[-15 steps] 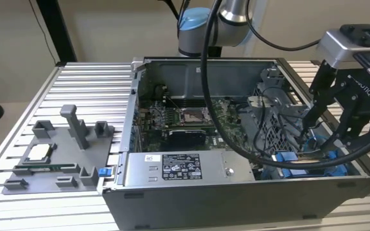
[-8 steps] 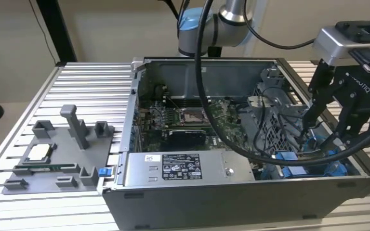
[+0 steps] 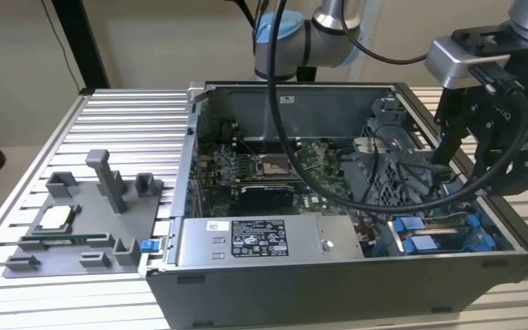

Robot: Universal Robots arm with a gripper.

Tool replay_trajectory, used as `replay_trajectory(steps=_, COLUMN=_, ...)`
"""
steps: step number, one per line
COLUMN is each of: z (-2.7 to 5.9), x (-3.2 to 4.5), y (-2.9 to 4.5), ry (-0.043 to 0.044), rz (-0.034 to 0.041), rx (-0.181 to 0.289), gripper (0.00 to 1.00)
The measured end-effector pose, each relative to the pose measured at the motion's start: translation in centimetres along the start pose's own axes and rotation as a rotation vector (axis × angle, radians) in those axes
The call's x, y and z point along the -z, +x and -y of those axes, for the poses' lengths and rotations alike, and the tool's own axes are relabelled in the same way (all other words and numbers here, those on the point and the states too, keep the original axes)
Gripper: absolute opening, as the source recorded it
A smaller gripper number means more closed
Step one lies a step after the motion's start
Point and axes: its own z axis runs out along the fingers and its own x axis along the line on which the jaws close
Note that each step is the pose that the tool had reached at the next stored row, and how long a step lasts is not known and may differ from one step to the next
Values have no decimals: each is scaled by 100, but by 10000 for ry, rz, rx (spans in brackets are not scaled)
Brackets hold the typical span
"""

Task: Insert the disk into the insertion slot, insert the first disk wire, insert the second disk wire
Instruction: 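Insert the first disk wire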

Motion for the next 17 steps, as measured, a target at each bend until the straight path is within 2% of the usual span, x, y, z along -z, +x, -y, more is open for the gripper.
replay_trajectory(steps=2, z=-13, x=-4, y=-28, ry=207, rz=-148, rx=23, gripper=100)
replay_trajectory(steps=4, z=-45, x=-15, y=-55, ry=346, rz=-228, rx=37, gripper=100)
replay_trajectory(steps=5, z=-64, x=-20, y=-66, ry=394, rz=-247, rx=40, gripper=0)
replay_trajectory(steps=7, z=-98, x=-29, y=-92, ry=468, rz=-274, rx=46, gripper=0)
replay_trajectory(steps=12, z=-136, x=-53, y=-156, ry=586, rz=-351, rx=58, gripper=0)
replay_trajectory(steps=17, z=-144, x=-71, y=-198, ry=730, rz=-400, rx=69, gripper=0)
